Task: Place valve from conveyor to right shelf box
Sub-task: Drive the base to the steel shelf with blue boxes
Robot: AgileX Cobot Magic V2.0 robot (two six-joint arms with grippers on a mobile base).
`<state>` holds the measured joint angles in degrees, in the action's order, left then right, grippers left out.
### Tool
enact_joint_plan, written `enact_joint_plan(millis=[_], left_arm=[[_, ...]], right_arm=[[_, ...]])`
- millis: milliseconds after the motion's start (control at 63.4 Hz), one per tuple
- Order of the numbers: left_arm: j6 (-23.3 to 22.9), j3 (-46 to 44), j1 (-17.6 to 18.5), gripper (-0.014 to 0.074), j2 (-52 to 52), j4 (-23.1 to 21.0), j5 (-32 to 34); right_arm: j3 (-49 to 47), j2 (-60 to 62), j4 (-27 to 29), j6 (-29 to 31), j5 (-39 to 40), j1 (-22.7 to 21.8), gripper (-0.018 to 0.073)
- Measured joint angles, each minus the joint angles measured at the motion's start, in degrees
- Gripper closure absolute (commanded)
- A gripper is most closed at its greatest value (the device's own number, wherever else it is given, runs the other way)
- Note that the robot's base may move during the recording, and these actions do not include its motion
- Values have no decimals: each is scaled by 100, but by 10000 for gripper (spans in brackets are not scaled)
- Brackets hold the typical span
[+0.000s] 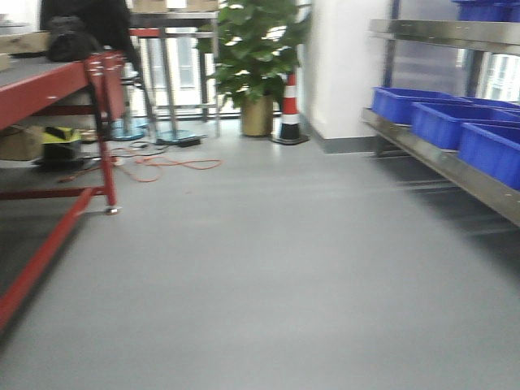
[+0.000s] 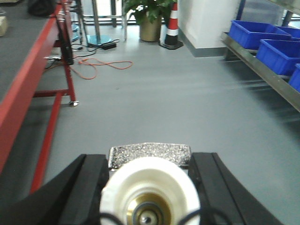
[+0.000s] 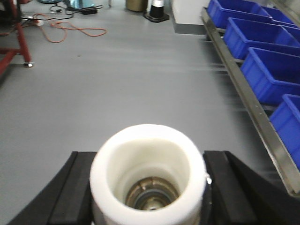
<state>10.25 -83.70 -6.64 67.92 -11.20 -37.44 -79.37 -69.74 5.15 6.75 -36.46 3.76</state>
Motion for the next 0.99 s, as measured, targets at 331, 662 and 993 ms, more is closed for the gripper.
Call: enact_joint_plan(millis=[331,662,993], left_arm=[[0,0,0,708,0,0,10],[0,0,0,708,0,0,10],[0,0,0,708,0,0,10]], right_arm=[[0,0,0,0,0,0,713],[0,0,0,0,0,0,713],[0,0,0,0,0,0,713]])
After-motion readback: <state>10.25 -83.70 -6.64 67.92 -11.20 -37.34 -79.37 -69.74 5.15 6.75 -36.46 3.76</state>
